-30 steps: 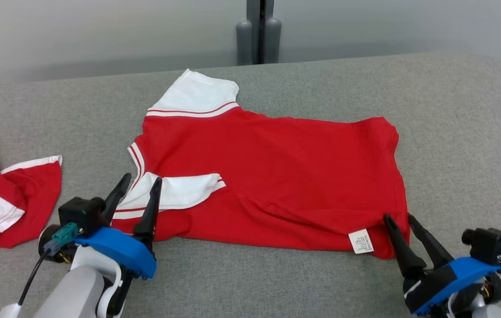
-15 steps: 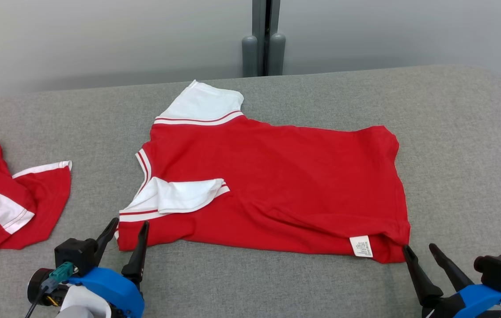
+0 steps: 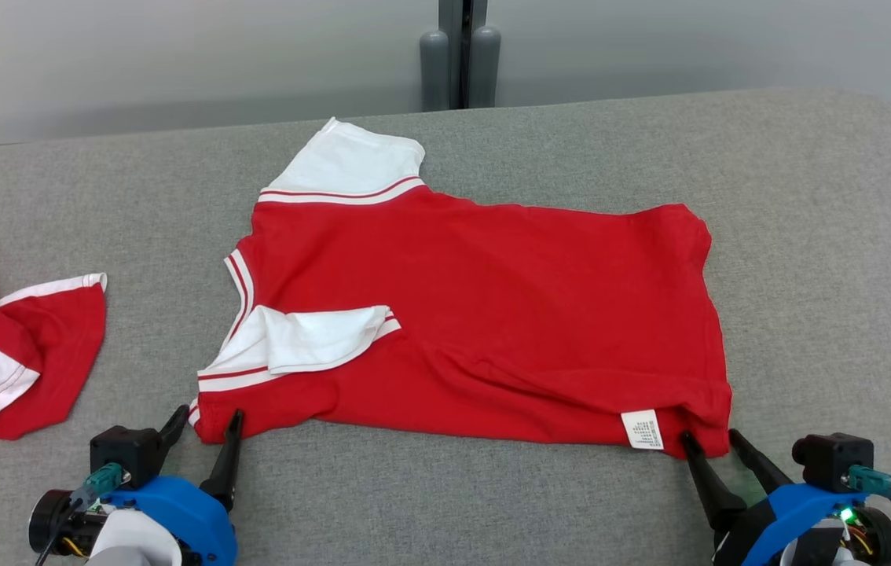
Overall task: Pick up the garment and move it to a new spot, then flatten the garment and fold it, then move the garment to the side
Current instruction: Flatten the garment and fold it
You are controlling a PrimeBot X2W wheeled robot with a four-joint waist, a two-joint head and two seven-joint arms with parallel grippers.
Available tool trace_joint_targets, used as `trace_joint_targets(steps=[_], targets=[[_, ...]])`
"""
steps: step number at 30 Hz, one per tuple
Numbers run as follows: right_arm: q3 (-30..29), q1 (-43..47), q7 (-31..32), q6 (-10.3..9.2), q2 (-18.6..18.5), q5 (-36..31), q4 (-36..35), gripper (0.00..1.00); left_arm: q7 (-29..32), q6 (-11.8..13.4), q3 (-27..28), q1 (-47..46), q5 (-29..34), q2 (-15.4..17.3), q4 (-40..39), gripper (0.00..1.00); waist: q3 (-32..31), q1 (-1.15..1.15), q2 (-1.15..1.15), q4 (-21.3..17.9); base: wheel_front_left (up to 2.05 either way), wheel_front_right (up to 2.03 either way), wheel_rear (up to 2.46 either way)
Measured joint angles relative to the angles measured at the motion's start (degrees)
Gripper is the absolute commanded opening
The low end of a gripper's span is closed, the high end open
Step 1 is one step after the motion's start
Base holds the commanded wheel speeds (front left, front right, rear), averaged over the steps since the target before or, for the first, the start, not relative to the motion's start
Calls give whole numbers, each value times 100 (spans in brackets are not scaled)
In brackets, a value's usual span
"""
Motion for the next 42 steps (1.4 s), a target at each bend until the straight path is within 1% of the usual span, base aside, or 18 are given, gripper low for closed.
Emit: trace_joint_targets(steps=[4,7,8,9,10,11,12,16,20,22,25,29,34,37,42], targets=[[97,-181,-107,0,53,-58,314,100,4,-2,-36,-68,35,18,176,100,45,0,0,11,0,0,0],[120,-296,-209,0,102,-71,489,100,5,-18,-54,-147,2,-27,267,100,70,0,0,32,0,0,0],[123,-325,-276,0,122,-51,524,48,9,-44,-59,-162,-12,-41,290,97,83,0,0,38,0,0,0],[132,-359,-326,0,143,-44,567,29,4,-60,-62,-187,-25,-55,322,62,90,0,0,42,0,0,0],[152,-399,-361,0,156,-38,602,0,0,-78,-66,-218,-37,-58,356,26,101,0,0,44,0,0,0],[174,-417,-407,0,159,-25,630,0,-8,-111,-80,-250,-49,-68,380,6,105,0,0,45,0,0,0],[199,-429,-453,0,160,-3,666,0,-40,-132,-91,-270,-56,-90,401,0,104,0,0,46,0,0,0],[300,-475,-694,0,166,14,782,0,-205,-159,-96,-303,-78,-213,380,0,20,0,0,81,0,0,0],[352,-441,-894,0,115,62,839,0,-363,-156,24,-251,-176,-281,190,0,-209,0,0,155,0,0,0],[339,-348,-960,0,51,122,843,0,-412,-155,27,-96,-178,-291,64,0,-356,0,0,207,0,0,0],[289,-91,-1031,0,-36,241,719,0,-448,-88,37,212,-208,-304,-220,0,-574,-1,0,307,0,0,0],[223,359,-994,0,-201,318,315,0,-463,111,110,744,-287,-275,-737,0,-773,-1,-1,408,0,0,0],[37,979,-756,1,-331,404,-320,0,-454,380,196,1466,-436,-194,-1356,0,-907,-2,-1,513,0,0,0],[-148,1295,-581,1,-358,411,-686,0,-391,555,165,1769,-452,-189,-1719,0,-926,-1,-1,551,0,0,0],[-449,1728,-122,1,-313,448,-1010,0,-271,721,105,2153,-490,-160,-2069,0,-937,-1,-1,559,0,0,0]])
